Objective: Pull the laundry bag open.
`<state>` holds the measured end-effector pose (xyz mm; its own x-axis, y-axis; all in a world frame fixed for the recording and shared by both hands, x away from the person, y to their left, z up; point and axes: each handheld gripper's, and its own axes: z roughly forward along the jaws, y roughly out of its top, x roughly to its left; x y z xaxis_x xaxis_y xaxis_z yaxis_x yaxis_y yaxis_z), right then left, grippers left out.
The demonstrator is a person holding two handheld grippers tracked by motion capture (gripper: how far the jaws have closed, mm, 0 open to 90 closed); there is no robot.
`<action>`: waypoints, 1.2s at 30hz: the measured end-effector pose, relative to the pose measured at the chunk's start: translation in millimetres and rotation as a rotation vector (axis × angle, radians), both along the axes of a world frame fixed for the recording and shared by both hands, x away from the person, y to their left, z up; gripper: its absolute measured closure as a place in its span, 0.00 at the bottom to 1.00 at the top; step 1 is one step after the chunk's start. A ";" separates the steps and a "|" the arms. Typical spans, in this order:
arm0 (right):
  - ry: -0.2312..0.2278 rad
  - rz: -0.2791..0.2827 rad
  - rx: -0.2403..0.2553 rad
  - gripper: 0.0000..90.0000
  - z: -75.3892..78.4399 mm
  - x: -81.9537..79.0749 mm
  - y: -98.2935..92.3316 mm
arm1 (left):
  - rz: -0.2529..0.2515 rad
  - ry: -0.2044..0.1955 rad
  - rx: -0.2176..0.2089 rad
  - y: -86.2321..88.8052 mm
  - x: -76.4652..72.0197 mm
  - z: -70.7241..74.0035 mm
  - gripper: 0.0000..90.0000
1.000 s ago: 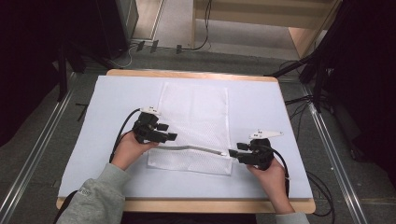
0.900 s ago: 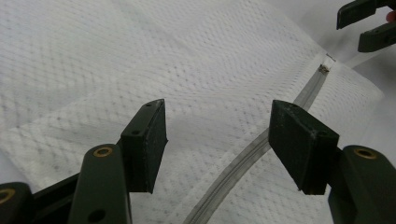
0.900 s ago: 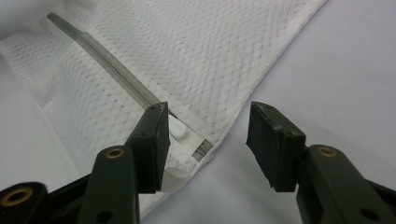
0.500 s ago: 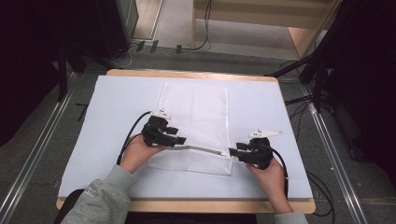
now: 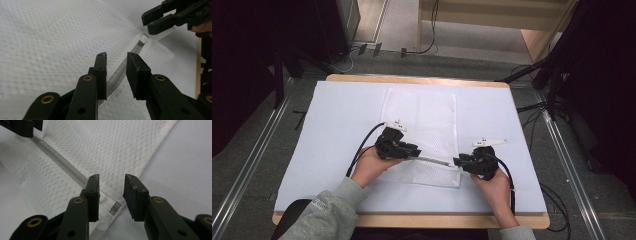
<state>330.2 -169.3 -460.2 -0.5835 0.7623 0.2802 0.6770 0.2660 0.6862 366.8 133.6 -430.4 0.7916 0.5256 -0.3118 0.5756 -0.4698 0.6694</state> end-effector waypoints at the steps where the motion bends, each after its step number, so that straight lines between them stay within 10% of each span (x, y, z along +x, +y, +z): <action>1: 0.003 -0.002 0.002 0.78 -0.2 -0.1 1.4 | -0.007 -0.003 0.001 -3.1 0.0 -1.5 0.87; 10: 0.034 -0.006 0.017 1.00 -0.8 2.2 5.0 | -0.048 0.021 0.034 -26.6 -1.7 -17.9 1.00; 36: 0.124 0.030 0.023 1.00 -14.1 9.0 6.1 | -0.101 0.024 0.093 -38.1 -5.7 -36.0 0.99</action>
<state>339.2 -163.2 -474.3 -0.5658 0.7373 0.3691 0.7490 0.2724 0.6040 361.1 95.4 -466.4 0.8349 0.4711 -0.2847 0.5373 -0.5854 0.6072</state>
